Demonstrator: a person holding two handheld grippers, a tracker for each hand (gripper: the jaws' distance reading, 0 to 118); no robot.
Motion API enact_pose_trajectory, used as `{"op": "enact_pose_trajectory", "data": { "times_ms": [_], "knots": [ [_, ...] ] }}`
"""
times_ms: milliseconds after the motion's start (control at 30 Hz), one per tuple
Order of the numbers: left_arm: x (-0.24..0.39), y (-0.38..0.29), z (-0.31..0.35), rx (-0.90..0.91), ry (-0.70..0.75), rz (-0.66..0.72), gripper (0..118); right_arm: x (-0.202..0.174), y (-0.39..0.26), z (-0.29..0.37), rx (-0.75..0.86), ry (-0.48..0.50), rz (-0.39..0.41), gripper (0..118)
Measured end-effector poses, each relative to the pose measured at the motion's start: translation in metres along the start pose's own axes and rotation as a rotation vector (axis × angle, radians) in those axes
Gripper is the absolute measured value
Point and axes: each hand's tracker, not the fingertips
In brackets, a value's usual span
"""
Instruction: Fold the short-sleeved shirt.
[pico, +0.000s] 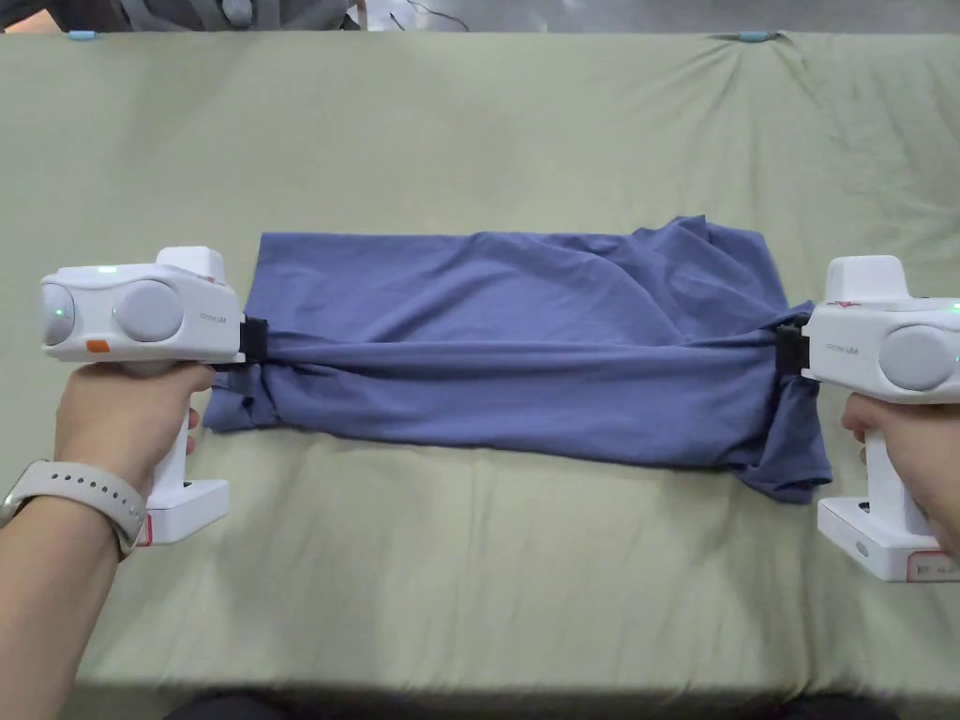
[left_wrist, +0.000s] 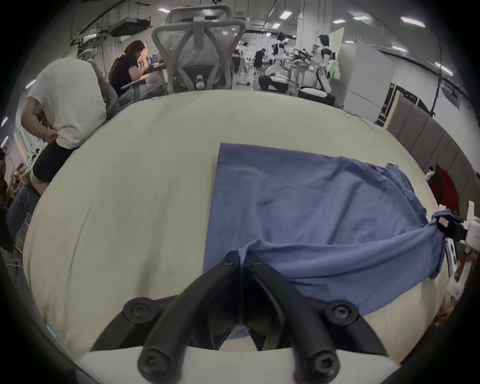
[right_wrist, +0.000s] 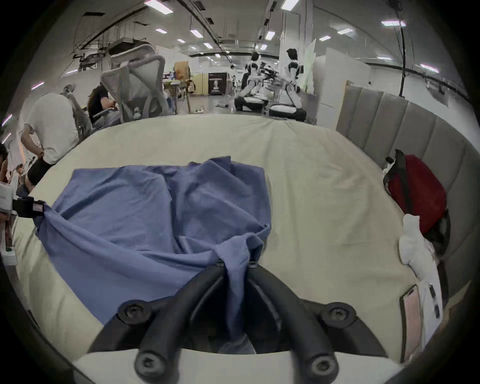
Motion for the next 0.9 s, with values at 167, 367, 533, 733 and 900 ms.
{"op": "enact_pose_trajectory", "data": {
  "times_ms": [167, 367, 533, 733, 900],
  "knots": [
    [0.003, -0.007, 0.018, 0.089, 0.015, 0.013, 74, 0.001, -0.002, 0.007, -0.001, 0.015, -0.001, 83],
    [0.054, -0.043, 0.095, 0.341, -0.03, -0.031, 96, -0.042, -0.018, 0.076, 0.179, 0.05, 0.022, 115],
    [0.091, -0.089, 0.107, 0.373, -0.048, -0.107, 0, -0.083, -0.055, 0.1, 0.226, 0.071, 0.026, 15],
    [0.077, -0.108, 0.115, 0.328, -0.089, -0.076, 0, -0.091, -0.072, 0.099, 0.21, 0.082, 0.04, 0],
    [0.005, -0.102, 0.1, 0.256, 0.007, 0.102, 0, -0.068, -0.069, 0.095, 0.193, 0.049, 0.026, 0]
  ]
}}
